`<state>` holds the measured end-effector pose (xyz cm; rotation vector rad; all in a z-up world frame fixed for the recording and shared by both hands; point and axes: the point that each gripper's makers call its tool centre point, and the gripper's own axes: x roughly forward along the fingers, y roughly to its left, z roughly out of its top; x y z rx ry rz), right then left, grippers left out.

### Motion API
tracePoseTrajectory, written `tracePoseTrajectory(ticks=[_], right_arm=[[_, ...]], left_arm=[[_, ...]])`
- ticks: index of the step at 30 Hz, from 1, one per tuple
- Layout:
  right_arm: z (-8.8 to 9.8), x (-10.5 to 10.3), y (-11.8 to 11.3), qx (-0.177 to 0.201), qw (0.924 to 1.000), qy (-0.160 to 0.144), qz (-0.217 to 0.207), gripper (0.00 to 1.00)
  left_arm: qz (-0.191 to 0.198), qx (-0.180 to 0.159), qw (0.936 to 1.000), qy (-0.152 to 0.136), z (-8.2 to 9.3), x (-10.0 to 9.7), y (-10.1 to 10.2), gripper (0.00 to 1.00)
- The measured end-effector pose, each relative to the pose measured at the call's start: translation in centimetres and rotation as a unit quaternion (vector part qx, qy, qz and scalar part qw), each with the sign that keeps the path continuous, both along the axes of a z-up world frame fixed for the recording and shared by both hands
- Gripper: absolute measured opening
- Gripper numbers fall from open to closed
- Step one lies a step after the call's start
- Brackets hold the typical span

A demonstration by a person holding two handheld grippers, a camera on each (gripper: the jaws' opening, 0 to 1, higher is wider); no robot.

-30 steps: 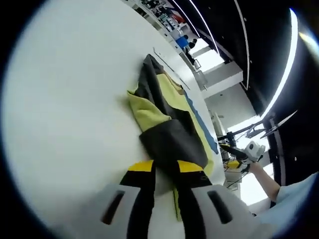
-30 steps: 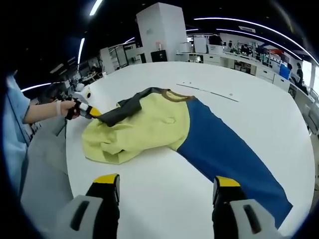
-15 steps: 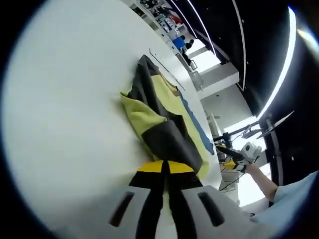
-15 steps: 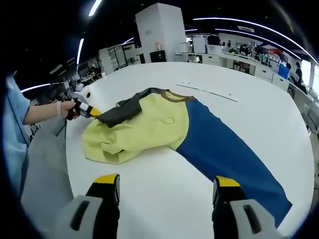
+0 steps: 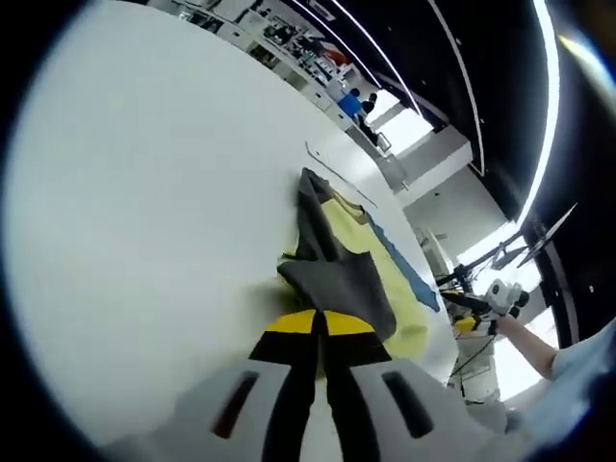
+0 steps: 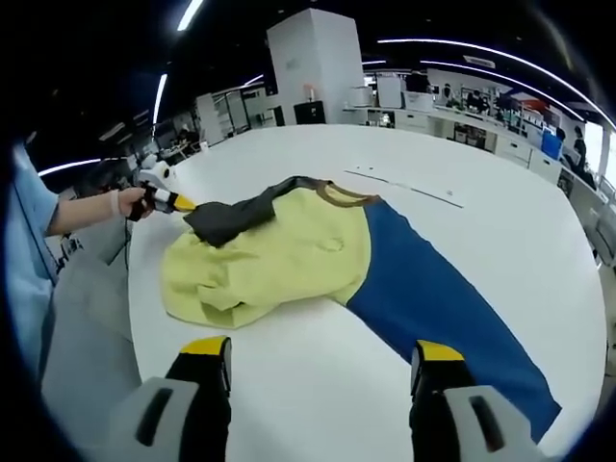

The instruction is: Fold the garment on the visible template until the final outline fits inside the template.

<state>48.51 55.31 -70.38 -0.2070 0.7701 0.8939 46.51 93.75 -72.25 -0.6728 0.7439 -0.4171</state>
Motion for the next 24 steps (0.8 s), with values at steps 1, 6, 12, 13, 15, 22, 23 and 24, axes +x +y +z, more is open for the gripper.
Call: tracePoseTrajectory(ticks=[1,6,12,13,15,22,23,24], right_arm=[[0.1,0.1,0.0,0.000,1.0000,-0.002,0.000,0.76],[0.3,0.2,0.2,0.000,1.0000,-0.006,-0.001,0.76],[0.2,0.3,0.5,-0.002,1.0000,-0.005,-0.003,0.76],[0.1,0.3,0.5,-0.003,1.0000,-0.004,-0.003,0.76],[0.1,0.3,0.6,-0.004,1.0000,-0.005,-0.003,0.76],[-0.2,0.3,0.7,-0.006,1.0000,-0.002,-0.006,0.76],[-0.3,0.4,0.7,-0.007,1.0000,-0.001,-0.007,0.76],[-0.3,0.4,0.7,-0.007,0.9999,0.000,-0.008,0.76]], left_arm=[[0.003,0.007,1.0000,-0.003,0.1,0.0,0.8,0.00],[0.020,0.041,0.9989,-0.007,0.1,0.0,4.4,0.00],[0.044,0.075,0.9962,-0.006,-0.3,-0.5,8.2,0.00],[0.048,0.077,0.9959,-0.004,-0.4,-0.6,8.7,0.00],[0.056,0.095,0.9939,-0.001,-0.6,-1.0,10.1,0.00],[0.104,0.126,0.9866,0.004,-0.9,-1.4,15.6,0.00],[0.107,0.125,0.9863,0.007,-1.0,-1.4,16.0,0.00],[0.110,0.125,0.9860,0.007,-1.0,-1.4,16.4,0.00]])
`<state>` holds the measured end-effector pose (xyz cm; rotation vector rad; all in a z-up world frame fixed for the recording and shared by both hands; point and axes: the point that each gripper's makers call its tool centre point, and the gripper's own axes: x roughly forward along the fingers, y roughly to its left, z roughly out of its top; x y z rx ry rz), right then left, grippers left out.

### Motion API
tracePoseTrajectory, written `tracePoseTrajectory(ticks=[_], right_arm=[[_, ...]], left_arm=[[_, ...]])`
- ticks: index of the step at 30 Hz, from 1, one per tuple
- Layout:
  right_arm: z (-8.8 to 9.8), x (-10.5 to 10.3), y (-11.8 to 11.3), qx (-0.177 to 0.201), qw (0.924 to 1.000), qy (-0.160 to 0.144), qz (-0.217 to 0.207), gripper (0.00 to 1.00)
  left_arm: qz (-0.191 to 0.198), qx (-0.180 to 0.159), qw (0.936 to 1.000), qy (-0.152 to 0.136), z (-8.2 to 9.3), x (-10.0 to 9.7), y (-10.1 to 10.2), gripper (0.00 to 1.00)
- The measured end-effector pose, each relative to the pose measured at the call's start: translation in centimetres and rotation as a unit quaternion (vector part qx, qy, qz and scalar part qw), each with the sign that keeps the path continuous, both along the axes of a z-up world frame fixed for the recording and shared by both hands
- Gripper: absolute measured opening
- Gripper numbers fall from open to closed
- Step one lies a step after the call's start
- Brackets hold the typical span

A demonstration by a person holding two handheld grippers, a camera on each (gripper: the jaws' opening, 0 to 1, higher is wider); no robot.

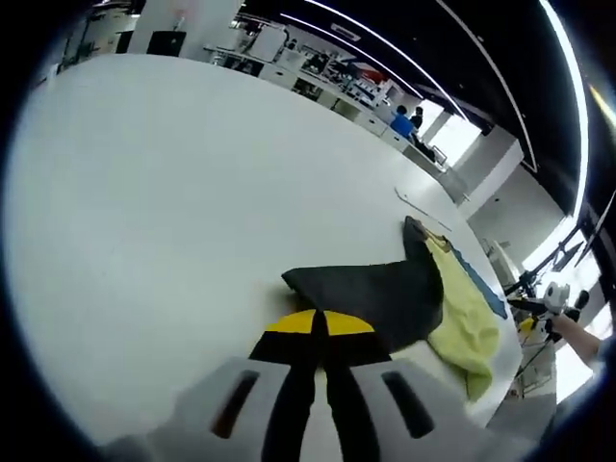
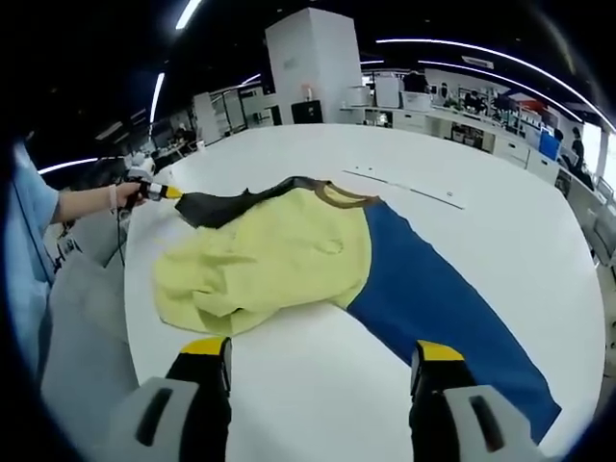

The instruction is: Fold the garment on the visible template until the final outline fits inside the template.

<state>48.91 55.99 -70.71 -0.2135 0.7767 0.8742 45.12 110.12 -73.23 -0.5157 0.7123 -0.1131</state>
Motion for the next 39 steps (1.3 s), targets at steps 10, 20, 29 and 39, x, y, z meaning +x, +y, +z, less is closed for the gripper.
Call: tracePoseTrajectory(ticks=[10,20,29,39], right_arm=[[-0.2,-0.1,-0.3,-0.006,1.0000,0.002,-0.002,0.75],[-0.4,0.2,-1.1,-0.014,0.9999,0.002,-0.009,0.75],[-0.3,0.5,-1.3,-0.016,0.9998,0.002,-0.012,0.75],[-0.3,0.4,-1.7,-0.016,0.9997,0.002,-0.019,0.75]], left_arm=[[0.026,0.049,0.9981,0.026,-2.0,0.0,5.1,0.00],[0.071,0.075,0.9943,0.027,-2.8,0.9,9.3,0.00],[0.076,0.104,0.9909,0.038,-3.5,3.0,11.4,0.00],[0.070,0.131,0.9876,0.050,-3.7,4.2,12.1,0.00]])
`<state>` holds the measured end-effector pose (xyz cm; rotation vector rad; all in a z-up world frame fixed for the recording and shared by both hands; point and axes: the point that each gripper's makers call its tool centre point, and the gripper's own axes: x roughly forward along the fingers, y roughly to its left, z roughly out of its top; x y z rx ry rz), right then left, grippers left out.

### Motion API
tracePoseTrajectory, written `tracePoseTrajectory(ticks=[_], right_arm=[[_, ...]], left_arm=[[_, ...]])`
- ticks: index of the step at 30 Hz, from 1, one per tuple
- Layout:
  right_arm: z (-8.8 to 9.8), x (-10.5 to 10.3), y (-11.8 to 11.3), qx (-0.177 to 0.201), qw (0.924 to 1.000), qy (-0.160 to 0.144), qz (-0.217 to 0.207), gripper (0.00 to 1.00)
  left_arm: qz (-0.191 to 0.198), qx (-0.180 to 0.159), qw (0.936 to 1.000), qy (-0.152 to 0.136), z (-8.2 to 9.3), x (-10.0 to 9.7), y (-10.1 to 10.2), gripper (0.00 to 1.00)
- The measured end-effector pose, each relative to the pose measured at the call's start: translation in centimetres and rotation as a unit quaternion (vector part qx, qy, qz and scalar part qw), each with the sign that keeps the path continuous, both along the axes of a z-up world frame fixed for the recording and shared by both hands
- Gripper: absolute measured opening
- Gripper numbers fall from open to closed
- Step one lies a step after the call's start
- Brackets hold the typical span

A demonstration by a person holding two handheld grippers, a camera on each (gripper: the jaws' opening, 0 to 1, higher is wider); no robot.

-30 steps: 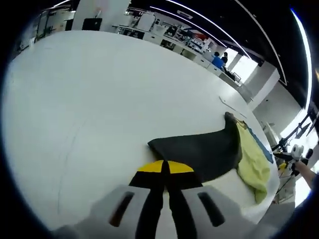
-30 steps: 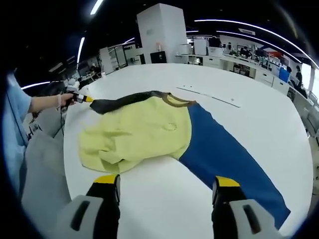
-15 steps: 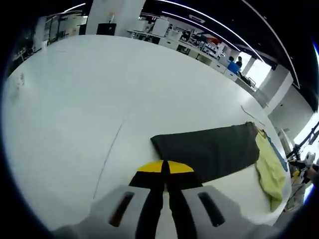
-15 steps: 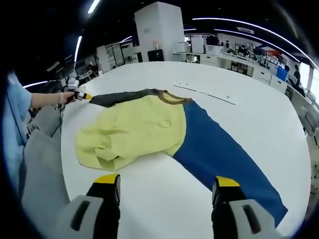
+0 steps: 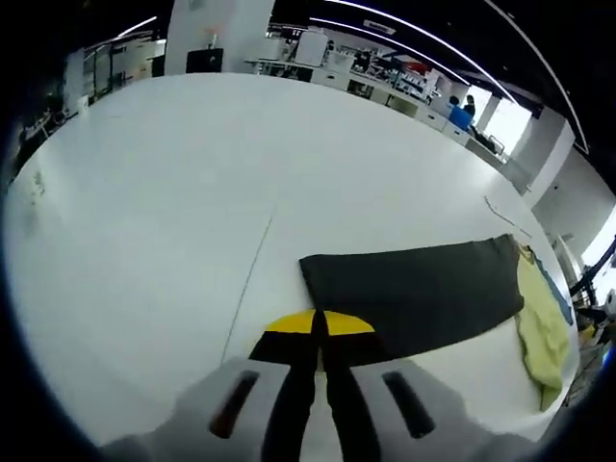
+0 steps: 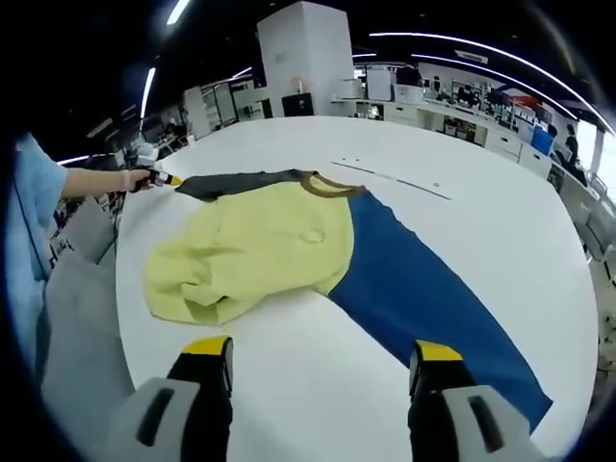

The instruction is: Fold the garment on the visible template until the final outline fits inside the template.

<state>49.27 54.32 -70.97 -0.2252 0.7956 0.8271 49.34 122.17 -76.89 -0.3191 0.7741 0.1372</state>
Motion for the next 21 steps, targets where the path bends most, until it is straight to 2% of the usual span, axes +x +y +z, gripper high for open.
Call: tracePoseTrajectory(ticks=[8,12,14,19,21], right_arm=[[-0.3,-0.3,-0.1,0.001,1.0000,0.003,-0.006,0.74],[-0.4,-0.5,0.0,0.002,1.0000,0.005,-0.006,0.74],[-0.3,-0.5,0.1,0.003,1.0000,0.004,-0.006,0.74],[-0.2,-0.5,0.2,0.005,1.0000,0.003,-0.005,0.74],[-0.1,-0.5,0.3,0.006,1.0000,0.003,-0.006,0.74]], left_arm=[[-0.006,0.007,1.0000,-0.001,-0.2,-0.2,-0.1,0.00],[-0.029,0.032,0.9990,-0.015,0.2,-0.4,-0.2,0.01],[-0.035,0.034,0.9986,-0.021,0.4,-0.5,-0.4,0.11],[-0.075,0.044,0.9951,-0.046,1.3,-0.6,-1.4,0.25],[-0.109,0.057,0.9906,-0.060,1.8,-0.6,-2.1,0.33]])
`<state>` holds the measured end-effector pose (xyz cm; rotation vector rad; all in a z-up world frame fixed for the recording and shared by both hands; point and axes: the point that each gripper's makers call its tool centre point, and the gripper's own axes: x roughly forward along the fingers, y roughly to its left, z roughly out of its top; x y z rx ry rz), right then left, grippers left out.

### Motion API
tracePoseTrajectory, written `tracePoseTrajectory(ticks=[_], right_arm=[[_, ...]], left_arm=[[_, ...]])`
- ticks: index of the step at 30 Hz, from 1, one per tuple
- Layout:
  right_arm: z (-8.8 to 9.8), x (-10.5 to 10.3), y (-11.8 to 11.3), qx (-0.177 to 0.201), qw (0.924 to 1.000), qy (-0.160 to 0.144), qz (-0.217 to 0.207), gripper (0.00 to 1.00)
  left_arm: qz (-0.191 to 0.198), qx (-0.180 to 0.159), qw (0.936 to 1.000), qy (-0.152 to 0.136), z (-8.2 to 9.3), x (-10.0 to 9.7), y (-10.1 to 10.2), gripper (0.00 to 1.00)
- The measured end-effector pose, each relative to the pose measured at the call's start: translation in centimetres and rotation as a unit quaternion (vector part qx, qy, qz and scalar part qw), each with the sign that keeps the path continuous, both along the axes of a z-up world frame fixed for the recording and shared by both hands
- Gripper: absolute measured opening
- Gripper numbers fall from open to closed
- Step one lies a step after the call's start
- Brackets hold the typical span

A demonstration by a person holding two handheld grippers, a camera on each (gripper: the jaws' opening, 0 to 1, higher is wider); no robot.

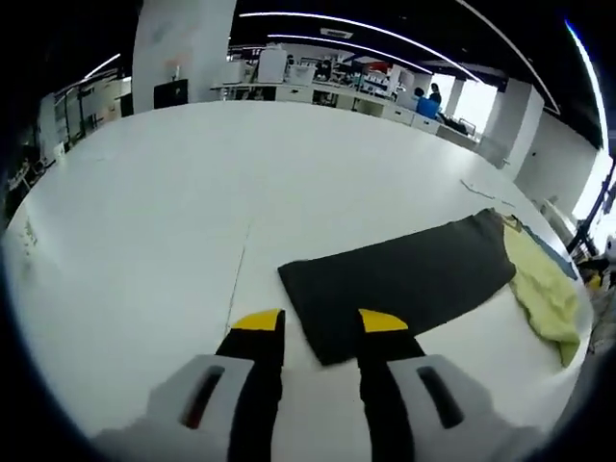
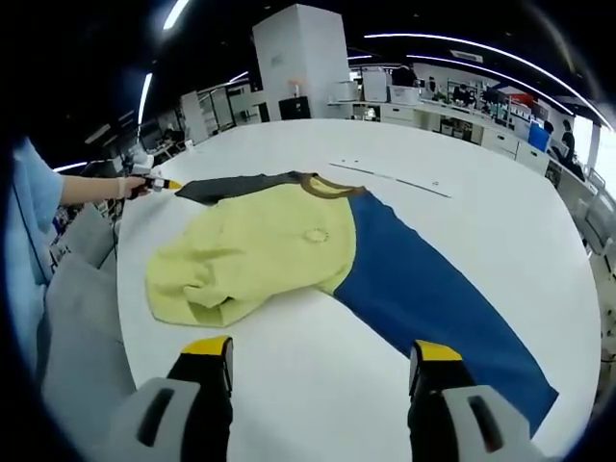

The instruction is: Fold the garment on the visible template until the final outline fits inside the template.

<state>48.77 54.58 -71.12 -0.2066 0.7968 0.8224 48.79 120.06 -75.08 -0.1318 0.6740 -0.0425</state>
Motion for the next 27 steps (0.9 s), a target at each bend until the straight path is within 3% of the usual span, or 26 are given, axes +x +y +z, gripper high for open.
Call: tracePoseTrajectory(ticks=[1,4,5,9,11,13,15,18,23,27], right_arm=[[0.1,0.0,0.1,0.002,1.0000,0.000,0.000,0.75],[0.2,-0.2,0.3,0.003,1.0000,-0.001,0.003,0.75],[0.2,-0.3,0.4,0.004,1.0000,0.000,0.004,0.75],[0.2,-0.6,0.5,0.003,1.0000,0.001,0.007,0.75],[0.3,-0.7,0.5,0.004,1.0000,0.000,0.006,0.75],[0.4,-0.8,0.5,0.004,1.0000,0.000,0.006,0.75],[0.5,-0.9,0.5,0.004,1.0000,-0.001,0.005,0.75],[0.6,-1.2,0.6,0.006,1.0000,-0.003,0.005,0.75],[0.7,-1.5,1.1,0.011,0.9999,-0.006,0.005,0.75],[0.7,-1.9,1.6,0.015,0.9998,-0.009,0.007,0.75]], left_arm=[[-0.020,0.011,0.9997,-0.012,0.4,0.1,-0.5,0.37],[-0.059,-0.003,0.9974,-0.042,1.6,0.2,-2.3,0.51],[-0.088,0.000,0.9942,-0.062,2.3,0.3,-3.2,0.53],[-0.147,-0.026,0.9846,-0.091,4.0,0.2,-6.2,0.67],[-0.165,-0.025,0.9816,-0.093,4.4,0.1,-6.9,0.71],[-0.181,-0.049,0.9774,-0.097,5.1,-0.2,-8.5,0.76],[-0.201,-0.036,0.9732,-0.106,5.6,-0.3,-9.3,0.81],[-0.218,-0.046,0.9695,-0.103,6.0,-0.6,-10.7,0.90],[-0.262,-0.041,0.9589,-0.101,6.9,-1.7,-13.6,0.84],[-0.290,-0.039,0.9501,-0.109,7.6,-2.3,-15.9,0.85]])
